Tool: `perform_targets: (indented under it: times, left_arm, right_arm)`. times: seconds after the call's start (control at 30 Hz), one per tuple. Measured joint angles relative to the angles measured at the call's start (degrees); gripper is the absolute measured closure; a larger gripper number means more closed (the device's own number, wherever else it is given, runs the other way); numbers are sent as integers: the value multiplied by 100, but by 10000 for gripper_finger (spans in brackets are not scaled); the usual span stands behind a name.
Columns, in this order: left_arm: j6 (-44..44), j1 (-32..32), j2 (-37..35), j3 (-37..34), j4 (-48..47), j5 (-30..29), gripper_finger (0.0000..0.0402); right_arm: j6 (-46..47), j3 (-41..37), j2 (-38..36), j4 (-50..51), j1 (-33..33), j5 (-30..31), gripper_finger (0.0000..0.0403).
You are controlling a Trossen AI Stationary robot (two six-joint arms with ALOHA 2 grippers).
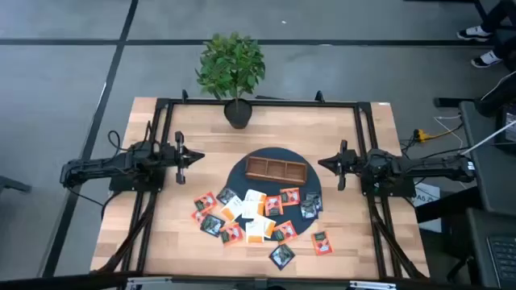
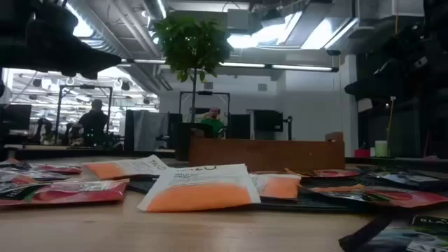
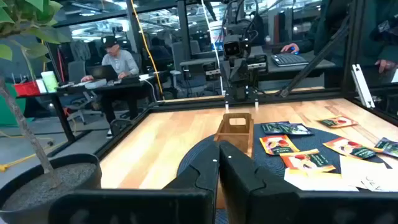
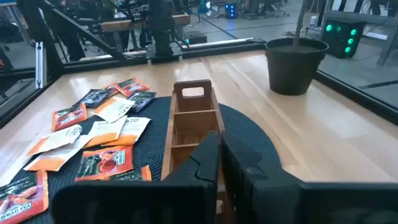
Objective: Pick & Place Tea
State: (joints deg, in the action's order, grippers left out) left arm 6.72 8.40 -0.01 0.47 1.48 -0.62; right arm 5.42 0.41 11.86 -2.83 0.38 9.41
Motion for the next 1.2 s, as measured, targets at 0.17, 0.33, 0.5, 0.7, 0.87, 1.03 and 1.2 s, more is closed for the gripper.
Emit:
perform_targets:
  times: [0.17, 0.33, 0.5, 0.7, 0.87, 1.03, 1.2]
  left_arm:
    - [-2, -1, 0, 0, 0, 0, 395]
    - [-2, -2, 0, 0, 0, 13, 392]
    - [-27, -1, 0, 0, 1, 14, 392]
    - [-675, 0, 0, 0, 2, -107, 399]
    - [-859, -2, 182, 35, -14, -346, 399]
    - [-764, 0, 793, 463, 3, -790, 400]
    - [-638, 5, 1836, 1046, 3, -1168, 400]
  right_arm:
    - [-121, 2, 0, 0, 0, 0, 382]
    - [-126, 2, 0, 0, 0, 0, 382]
    - [80, 2, 0, 0, 0, -2, 382]
    - [521, 2, 0, -1, 0, -2, 382]
    - [474, 36, 2, -49, 0, 0, 382]
    - [-80, 613, 23, -32, -15, 13, 397]
    - [-157, 1345, 383, 788, -251, 11, 397]
